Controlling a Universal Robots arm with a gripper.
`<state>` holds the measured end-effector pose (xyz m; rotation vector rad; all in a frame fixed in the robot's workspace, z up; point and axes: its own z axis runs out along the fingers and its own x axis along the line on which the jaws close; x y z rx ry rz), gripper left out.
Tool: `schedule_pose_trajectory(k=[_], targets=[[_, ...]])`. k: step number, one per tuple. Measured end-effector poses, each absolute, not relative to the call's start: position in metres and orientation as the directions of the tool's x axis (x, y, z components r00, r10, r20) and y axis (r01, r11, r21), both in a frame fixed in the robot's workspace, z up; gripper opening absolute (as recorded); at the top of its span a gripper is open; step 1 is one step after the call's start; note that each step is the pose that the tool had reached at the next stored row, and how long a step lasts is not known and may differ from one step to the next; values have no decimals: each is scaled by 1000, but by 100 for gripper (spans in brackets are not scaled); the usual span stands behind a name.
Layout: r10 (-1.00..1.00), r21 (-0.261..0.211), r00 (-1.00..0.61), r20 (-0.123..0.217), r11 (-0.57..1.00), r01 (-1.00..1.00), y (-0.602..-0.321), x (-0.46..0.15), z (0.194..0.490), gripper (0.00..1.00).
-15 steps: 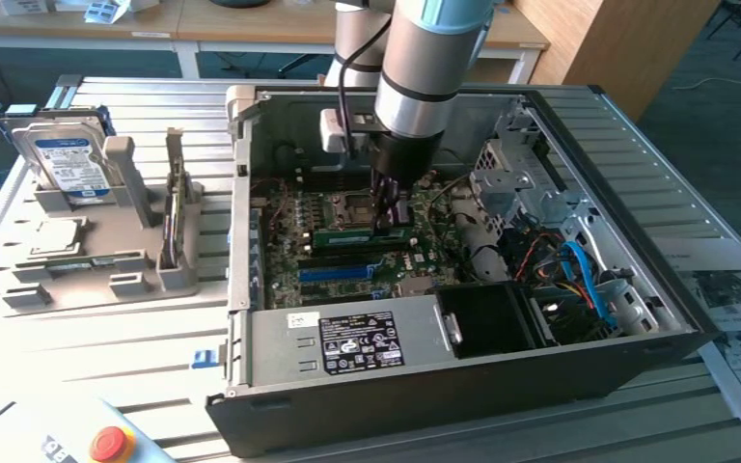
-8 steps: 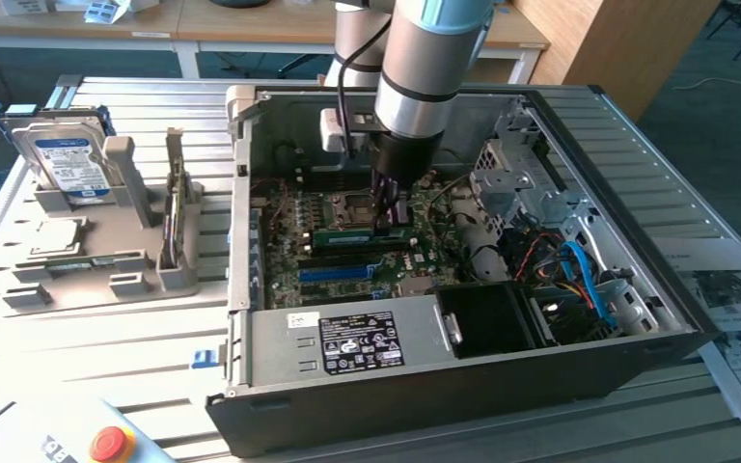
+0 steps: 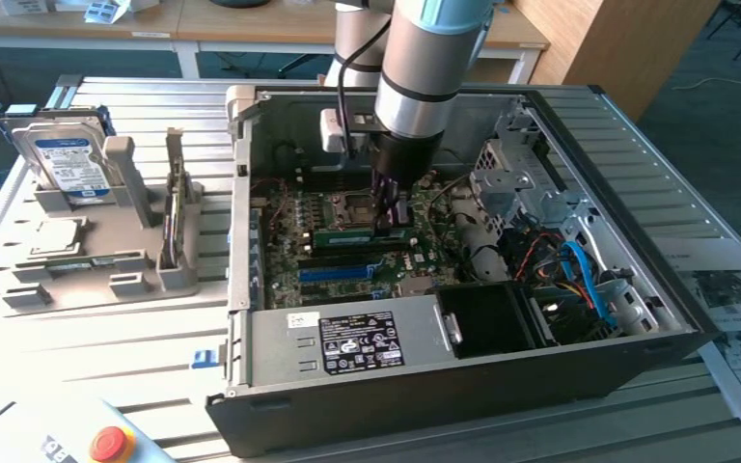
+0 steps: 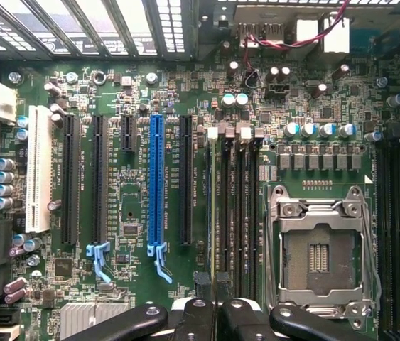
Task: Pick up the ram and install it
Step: 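Insert the ram into the slot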
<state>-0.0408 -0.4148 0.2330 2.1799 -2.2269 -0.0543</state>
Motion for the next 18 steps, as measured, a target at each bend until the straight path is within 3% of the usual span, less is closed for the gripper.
schedule_pose_trajectory(k=[18], targets=[[-1000, 37, -21, -2, 21, -999, -414, -41, 233, 12]])
